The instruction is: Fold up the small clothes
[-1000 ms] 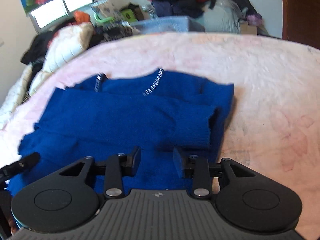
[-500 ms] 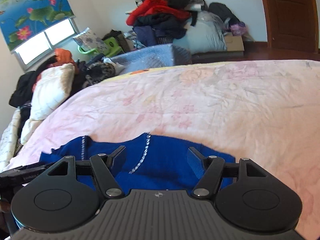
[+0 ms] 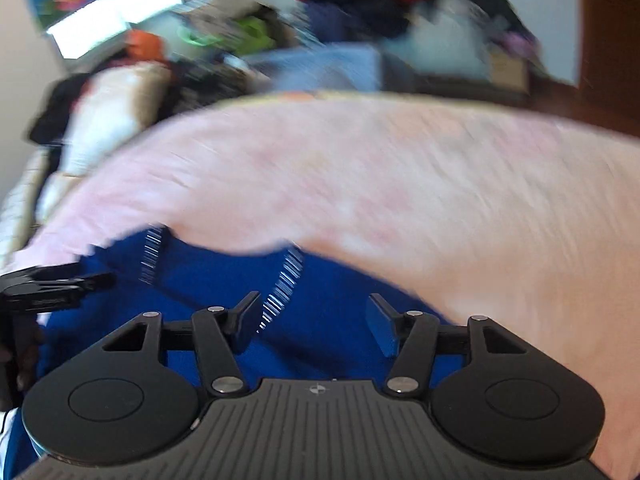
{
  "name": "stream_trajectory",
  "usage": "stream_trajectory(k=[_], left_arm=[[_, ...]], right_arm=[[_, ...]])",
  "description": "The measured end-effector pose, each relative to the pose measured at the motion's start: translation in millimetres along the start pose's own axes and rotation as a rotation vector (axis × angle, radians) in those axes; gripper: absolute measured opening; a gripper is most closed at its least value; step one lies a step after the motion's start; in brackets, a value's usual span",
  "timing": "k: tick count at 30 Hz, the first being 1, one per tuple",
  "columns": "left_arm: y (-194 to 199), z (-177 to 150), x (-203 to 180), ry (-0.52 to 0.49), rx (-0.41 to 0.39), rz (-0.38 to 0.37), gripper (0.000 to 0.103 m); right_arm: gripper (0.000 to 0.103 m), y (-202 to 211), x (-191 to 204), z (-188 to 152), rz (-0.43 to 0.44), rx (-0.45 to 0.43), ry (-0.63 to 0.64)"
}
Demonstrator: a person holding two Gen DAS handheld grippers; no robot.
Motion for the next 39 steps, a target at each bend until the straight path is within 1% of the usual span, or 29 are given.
stream_trajectory(k=[1,2,3,4,5,6,8,10,12,13,14,15,16,17,18,19,20,21,22,24,27,29,31,34,35,36,37,38,39], left_arm=[[7,8,-1,-0.005,-0.037,-0.04,0.097],[11,18,-5,-0.033,-0.083,-0.052,0.097],[10,27,-10,-0.078,-0.124,-0.055,0.098],[4,34,-16,-0.126,-0.141,-0.044,0.099],[-7,41,-20,-0.16,-0.123,-0.027,0.099],[-24,46,-22,-0.169,-0.07,-0.019,0.099],[-53,51,-19,-0.145,0.023,-0.013,0.099],[-69,50,-21,-0.168,0.034,-0.006,0.099],[-76,47,-27,-0.224,0.02,-0.009,0.099],[-81,45,-30,-0.25,0.029,-0.003,0.099],[-86,43,-32,-0.263,0.041,0.007,0.098],[-92,42,-33,-0.263,0.059,0.015,0.094],[-95,41,-32,-0.253,0.07,0.003,0.092],[-94,41,-31,-0.242,0.066,-0.004,0.092],[-94,42,-30,-0.242,0.069,-0.013,0.09],[-94,43,-29,-0.242,0.071,-0.024,0.083],[-93,43,-29,-0.24,0.072,-0.04,0.075],[-90,44,-29,-0.238,0.065,-0.061,0.033],[-88,46,-31,-0.241,0.065,-0.065,0.0],[-89,48,-38,-0.265,0.083,-0.034,0.0],[-84,50,-45,-0.296,0.034,0.002,0.0],[-85,51,-43,-0.281,0.026,0.033,0.0],[-92,47,-39,-0.267,0.048,0.058,0.0],[-91,42,-40,-0.255,0.018,0.079,0.0],[-89,42,-41,-0.253,0.01,0.091,0.0],[-83,42,-41,-0.254,-0.007,0.096,0.0],[-76,43,-41,-0.247,-0.023,0.075,0.001],[-65,44,-38,-0.222,-0.029,0.021,0.001],[-54,45,-34,-0.191,-0.029,-0.032,0.001]], right_arm=[[0.065,-6,1,8,0.009,0.032,0.035],[0.069,-17,0,16,0.015,0.085,0.063],[0.069,-29,-4,23,0.014,0.149,0.089],[0.069,-41,-8,27,-0.012,0.204,0.116],[0.069,-51,-13,29,-0.059,0.238,0.14],[0.07,-58,-17,30,-0.084,0.251,0.155],[0.069,-64,-23,28,-0.046,0.266,0.164],[0.069,-70,-27,22,0.003,0.295,0.176],[0.069,-75,-30,18,0.009,0.302,0.217],[0.069,-75,-31,16,0.011,0.288,0.227],[0.066,-74,-34,16,0.021,0.273,0.22],[0.054,-73,-37,16,0.037,0.254,0.209],[0.049,-73,-39,18,0.039,0.244,0.213],[0.046,-73,-41,19,0.043,0.239,0.208],[0.046,-74,-43,21,0.055,0.237,0.192],[0.042,-74,-44,21,0.071,0.237,0.189],[0.03,-74,-44,22,0.091,0.239,0.183],[0.022,-74,-45,22,0.116,0.244,0.168],[0.007,-75,-45,22,0.13,0.249,0.152],[0.007,-75,-43,22,0.122,0.241,0.155],[0.007,-67,-44,25,0.114,0.189,0.146],[0.007,-63,-47,26,0.104,0.164,0.131],[0.007,-68,-52,23,0.084,0.159,0.115],[0.008,-75,-52,14,0.063,0.124,0.079],[0.017,-74,-54,15,0.056,0.121,0.049],[0.019,-73,-56,16,0.061,0.122,0.012],[0.028,-68,-57,17,0.066,0.119,-0.022],[0.039,-60,-55,18,0.057,0.1,-0.04],[0.043,-49,-49,17,0.046,0.059,-0.045]])
Point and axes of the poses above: each gripper's, at about its wrist camera, not at the fingertips, and y roughly against the way its jaws point, x to its left, z to its top, the point moved 1 cm from there along -y, roughly the way its jaws point, and after that the axes turned 14 degrees about z, right-handed, at the moved point
